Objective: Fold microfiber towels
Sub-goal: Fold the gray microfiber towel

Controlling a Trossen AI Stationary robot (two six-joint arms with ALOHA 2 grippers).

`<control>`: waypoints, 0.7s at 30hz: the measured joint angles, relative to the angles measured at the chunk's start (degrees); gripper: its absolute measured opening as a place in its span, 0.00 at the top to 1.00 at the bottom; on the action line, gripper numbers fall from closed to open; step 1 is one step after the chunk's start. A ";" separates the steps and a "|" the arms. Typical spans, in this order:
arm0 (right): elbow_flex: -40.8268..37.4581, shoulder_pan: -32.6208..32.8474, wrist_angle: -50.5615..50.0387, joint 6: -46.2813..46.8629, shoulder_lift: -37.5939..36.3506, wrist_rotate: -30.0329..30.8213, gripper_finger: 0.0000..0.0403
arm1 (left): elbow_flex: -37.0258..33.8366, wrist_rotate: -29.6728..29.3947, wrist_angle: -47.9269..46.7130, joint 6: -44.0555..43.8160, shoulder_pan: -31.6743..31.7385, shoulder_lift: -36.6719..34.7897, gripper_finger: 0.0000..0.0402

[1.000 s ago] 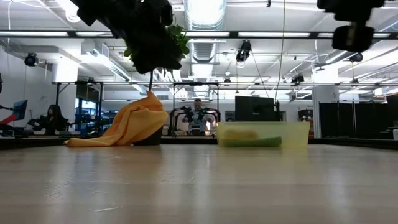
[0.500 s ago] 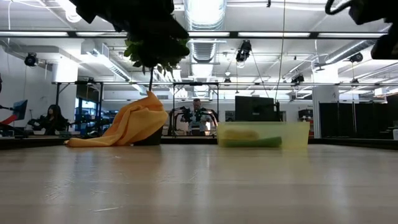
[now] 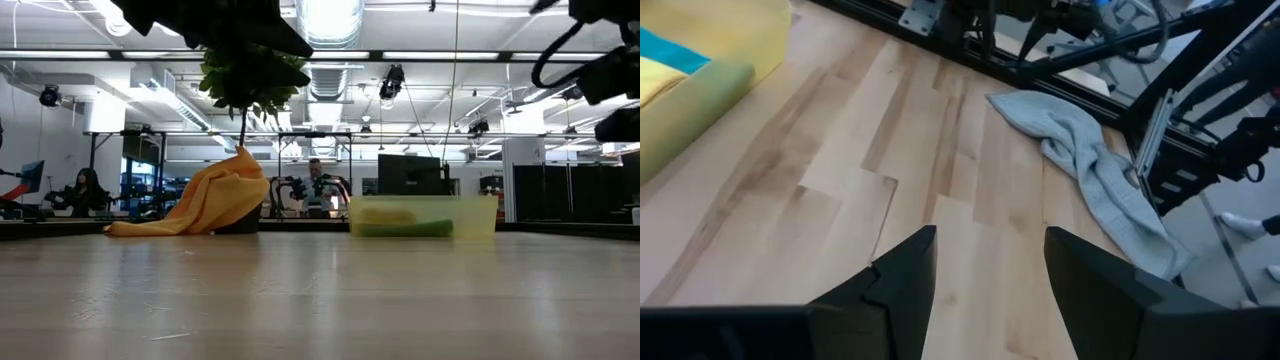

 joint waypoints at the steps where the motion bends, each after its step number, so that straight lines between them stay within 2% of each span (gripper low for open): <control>1: 0.11 0.00 0.61 0.18 0.05 0.06 0.54 | 0.00 0.00 0.00 -0.02 -0.05 0.00 0.57; 9: -0.52 1.58 0.99 10.01 2.24 0.47 0.60 | -0.02 0.02 -0.05 -0.72 -0.40 0.02 0.57; 12: -0.44 2.59 2.52 12.72 4.03 -2.76 0.61 | -0.02 -0.05 -0.04 -1.40 -0.40 0.02 0.57; 15: 1.52 4.42 4.62 14.23 7.50 -5.96 0.61 | -0.02 -0.13 -0.04 -1.42 -0.40 0.02 0.57; 21: 2.67 8.04 2.88 11.06 17.91 -5.97 0.61 | -0.04 -0.68 -0.02 -1.11 -0.40 0.02 0.57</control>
